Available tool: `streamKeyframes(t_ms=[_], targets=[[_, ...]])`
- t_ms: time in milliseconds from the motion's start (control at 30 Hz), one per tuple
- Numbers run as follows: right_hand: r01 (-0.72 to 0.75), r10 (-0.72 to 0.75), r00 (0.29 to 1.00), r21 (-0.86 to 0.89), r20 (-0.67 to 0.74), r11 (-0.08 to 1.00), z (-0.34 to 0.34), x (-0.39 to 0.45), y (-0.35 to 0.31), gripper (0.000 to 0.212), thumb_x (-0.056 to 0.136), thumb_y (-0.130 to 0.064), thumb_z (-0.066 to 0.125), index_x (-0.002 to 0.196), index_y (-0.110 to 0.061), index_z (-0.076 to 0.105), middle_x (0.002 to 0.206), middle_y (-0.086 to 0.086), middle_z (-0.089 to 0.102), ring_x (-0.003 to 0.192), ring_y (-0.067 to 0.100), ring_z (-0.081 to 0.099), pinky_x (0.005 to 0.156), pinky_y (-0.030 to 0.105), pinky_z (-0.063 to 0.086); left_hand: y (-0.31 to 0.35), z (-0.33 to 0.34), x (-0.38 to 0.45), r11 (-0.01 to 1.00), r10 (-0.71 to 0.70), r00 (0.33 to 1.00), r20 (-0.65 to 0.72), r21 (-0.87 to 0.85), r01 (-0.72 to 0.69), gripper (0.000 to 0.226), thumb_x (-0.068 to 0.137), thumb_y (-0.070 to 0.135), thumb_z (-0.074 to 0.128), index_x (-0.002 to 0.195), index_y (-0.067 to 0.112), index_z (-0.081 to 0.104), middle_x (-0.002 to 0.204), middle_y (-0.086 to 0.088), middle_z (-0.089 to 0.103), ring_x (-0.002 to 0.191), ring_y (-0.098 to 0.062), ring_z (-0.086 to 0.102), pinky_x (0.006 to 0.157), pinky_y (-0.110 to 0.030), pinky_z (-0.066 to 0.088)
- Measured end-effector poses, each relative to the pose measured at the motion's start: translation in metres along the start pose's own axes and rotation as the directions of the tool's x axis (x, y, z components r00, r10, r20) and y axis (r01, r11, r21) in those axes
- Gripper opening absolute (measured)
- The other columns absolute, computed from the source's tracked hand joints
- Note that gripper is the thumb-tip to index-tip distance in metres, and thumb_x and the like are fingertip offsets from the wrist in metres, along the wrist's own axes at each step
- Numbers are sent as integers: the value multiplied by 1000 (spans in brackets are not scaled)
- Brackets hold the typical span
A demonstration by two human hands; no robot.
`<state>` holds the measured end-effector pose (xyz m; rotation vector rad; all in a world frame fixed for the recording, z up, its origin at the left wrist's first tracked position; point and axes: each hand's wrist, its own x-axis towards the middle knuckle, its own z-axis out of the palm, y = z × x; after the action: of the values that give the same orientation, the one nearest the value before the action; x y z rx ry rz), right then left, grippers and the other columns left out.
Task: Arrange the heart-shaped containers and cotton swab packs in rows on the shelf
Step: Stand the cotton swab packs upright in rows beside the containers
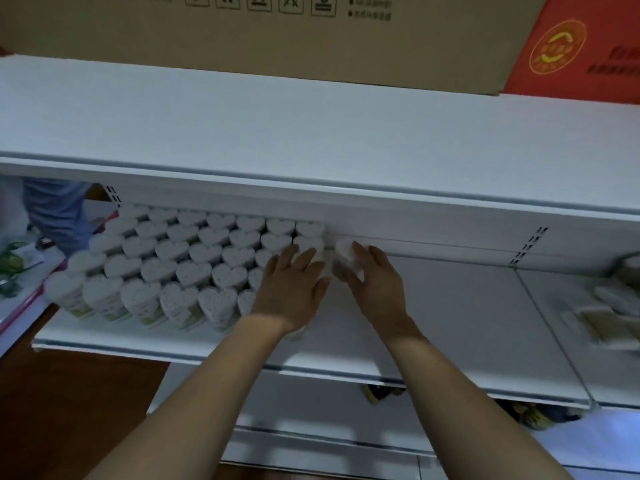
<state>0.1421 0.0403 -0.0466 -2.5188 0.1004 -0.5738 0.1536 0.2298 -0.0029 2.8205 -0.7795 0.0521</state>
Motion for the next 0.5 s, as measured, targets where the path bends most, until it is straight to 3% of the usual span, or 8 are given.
streamKeyframes(t_ms=[100,167,267,400,500], targets=[[2,4,998,-92,66,996,20,11,7,51,96,-33,59,141,-9,53,140,28,51,116,46,58,91,50,51,-7,8,3,1000,14,998,58,24,-15,56,105,50,17,152,27,37,166,4,15,154,-24,1,123,-47,9],[-8,20,996,-152,81,988,30,16,8,50,99,-32,57,144,-11,50,143,28,48,116,48,56,88,53,52,-10,11,2,999,20,998,54,24,-21,50,107,42,23,153,27,36,166,3,17,154,-22,3,123,-45,10],[-11,30,997,-259,70,966,35,26,6,53,100,-34,55,148,-15,45,143,23,49,112,46,56,80,53,53,-10,12,1,1000,25,998,49,14,-26,52,106,41,20,152,25,37,165,1,20,153,-22,10,123,-44,13],[-12,98,976,-400,196,916,36,39,3,68,100,-29,46,159,-24,12,156,16,28,131,40,39,99,49,43,-10,11,3,1000,26,999,45,10,-27,58,100,43,20,150,23,41,164,-1,25,152,-23,17,121,-45,17],[-3,108,966,-408,237,913,34,42,2,73,99,-33,46,159,-26,5,159,15,20,135,39,33,103,48,39,-11,11,3,999,32,999,18,-6,-32,52,102,39,28,146,20,47,161,-4,32,150,-26,23,120,-47,21]])
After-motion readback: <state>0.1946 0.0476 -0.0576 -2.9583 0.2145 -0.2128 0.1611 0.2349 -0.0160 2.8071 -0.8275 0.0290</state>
